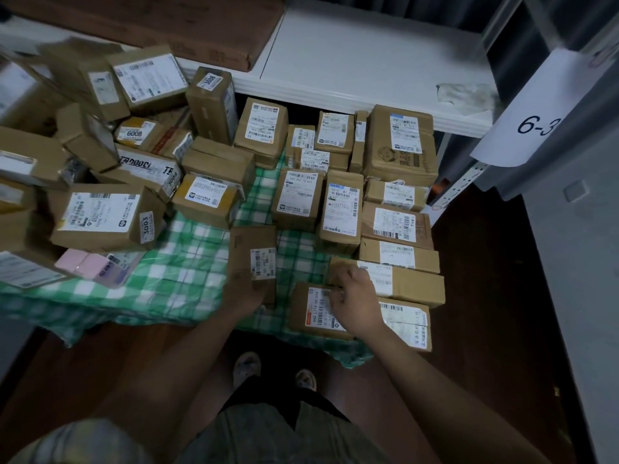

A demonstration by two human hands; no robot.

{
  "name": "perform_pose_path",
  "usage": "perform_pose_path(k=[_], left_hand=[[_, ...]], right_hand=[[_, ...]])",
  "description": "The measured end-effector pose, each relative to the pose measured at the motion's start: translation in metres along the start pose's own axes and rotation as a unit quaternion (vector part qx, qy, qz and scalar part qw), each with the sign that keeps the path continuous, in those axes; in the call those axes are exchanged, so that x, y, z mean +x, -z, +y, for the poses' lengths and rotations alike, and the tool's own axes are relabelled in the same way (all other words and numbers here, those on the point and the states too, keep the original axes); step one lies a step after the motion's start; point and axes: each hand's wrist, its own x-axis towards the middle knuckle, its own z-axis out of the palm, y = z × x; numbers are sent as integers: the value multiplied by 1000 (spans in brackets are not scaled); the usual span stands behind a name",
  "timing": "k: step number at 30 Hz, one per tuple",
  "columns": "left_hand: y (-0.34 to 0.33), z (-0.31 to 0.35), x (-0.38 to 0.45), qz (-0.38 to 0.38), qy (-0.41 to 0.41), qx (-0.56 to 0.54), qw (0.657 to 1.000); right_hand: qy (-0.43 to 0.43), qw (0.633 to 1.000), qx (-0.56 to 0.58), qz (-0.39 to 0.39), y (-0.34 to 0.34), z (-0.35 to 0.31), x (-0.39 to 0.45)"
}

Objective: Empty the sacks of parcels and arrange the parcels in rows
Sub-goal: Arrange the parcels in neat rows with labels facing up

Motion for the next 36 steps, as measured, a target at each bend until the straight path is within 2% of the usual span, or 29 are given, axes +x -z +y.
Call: perform_pose_path(k=[2,5,6,9,11,15,18,21,25,29,36], left_hand=[[6,-11,10,31,23,22,999],[14,-28,27,33,78,-6,996],[14,-32,32,35,81,-10,996],[20,-36,38,30,71,1,997],[24,-37,44,-4,74,-37,997],[21,-62,77,-52,52,-69,995],[29,-60,78,-75,25,-90,993],[40,-49,64,-89,25,-118,989],[49,-48,60,-72,49,-164,983],[57,-42,53,-74,61,-175,980],[79,-24,35,-113,11,-216,970]], right_hand=[[42,999,-14,-22,-3,-16,10],[68,984,-53,-158,-17,-43,29],[52,974,-46,-217,-26,-51,34],[-14,944,-15,-330,-55,-70,55],[-118,920,44,-371,-77,-77,72],[-309,876,153,-336,-106,-78,94],[-374,862,177,-294,-118,-82,100],[-389,862,180,-269,-122,-89,103],[-400,846,189,-297,-108,-100,100],[-425,814,281,-278,-83,-109,96],[-349,850,303,-255,-33,-131,98]])
